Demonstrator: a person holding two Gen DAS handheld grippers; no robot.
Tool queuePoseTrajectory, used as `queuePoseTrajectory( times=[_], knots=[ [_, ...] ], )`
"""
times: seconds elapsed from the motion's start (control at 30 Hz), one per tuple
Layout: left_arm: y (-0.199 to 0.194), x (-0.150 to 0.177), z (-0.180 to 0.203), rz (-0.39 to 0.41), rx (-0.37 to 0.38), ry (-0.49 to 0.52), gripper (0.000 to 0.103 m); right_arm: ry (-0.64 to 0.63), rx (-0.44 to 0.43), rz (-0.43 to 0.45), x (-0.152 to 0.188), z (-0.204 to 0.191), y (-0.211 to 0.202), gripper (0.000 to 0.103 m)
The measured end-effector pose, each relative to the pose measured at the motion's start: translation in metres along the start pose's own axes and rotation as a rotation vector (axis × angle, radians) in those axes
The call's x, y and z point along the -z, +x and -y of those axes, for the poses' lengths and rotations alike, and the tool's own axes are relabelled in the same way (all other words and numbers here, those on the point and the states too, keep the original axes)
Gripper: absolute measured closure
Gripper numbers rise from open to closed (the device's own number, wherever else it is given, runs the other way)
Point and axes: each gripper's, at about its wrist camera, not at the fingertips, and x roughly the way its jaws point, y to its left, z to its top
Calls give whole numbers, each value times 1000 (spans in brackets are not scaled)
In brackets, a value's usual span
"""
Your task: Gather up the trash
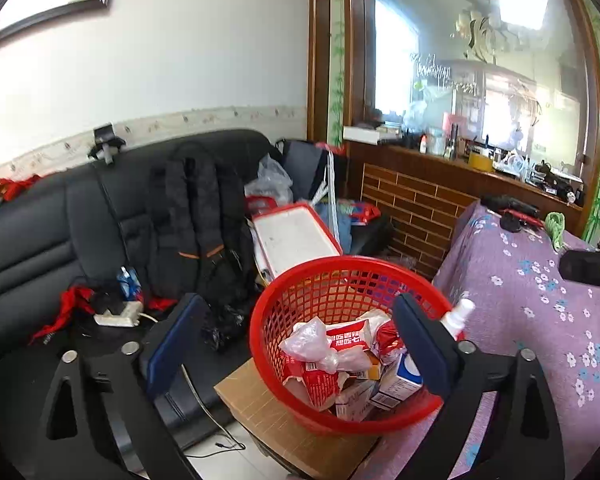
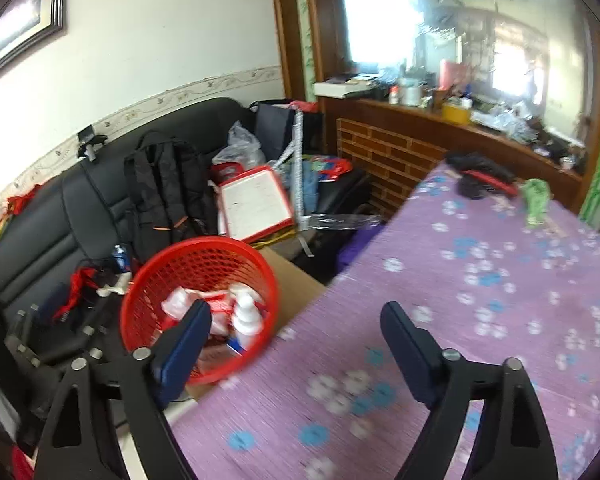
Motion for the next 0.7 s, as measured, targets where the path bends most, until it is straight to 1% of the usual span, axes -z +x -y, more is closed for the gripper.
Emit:
queuePoseTrajectory(
  times=[0.13,0.23,0.27,0.37,0.47,0.57,0.7],
  knots=[
    [-28,6,7,36,-27,-5,3,-38,79,37,28,10,-29,10],
    [-44,13,13,32,-39,-12,1,-36,119,54,53,19,-51,8],
    [-48,15,17,25,-45,-5,0,-34,133,59,62,23,-58,7],
    [-61,23,28,15,-85,20,0,-18,171,64,84,34,-73,6],
    [-73,30,38,26,-109,43,0,-4,201,67,103,42,-89,6],
    [-84,35,47,25,-88,54,0,-8,235,86,117,46,-106,6],
    [-103,41,58,62,-72,82,0,4,254,112,127,50,-124,6]
  ],
)
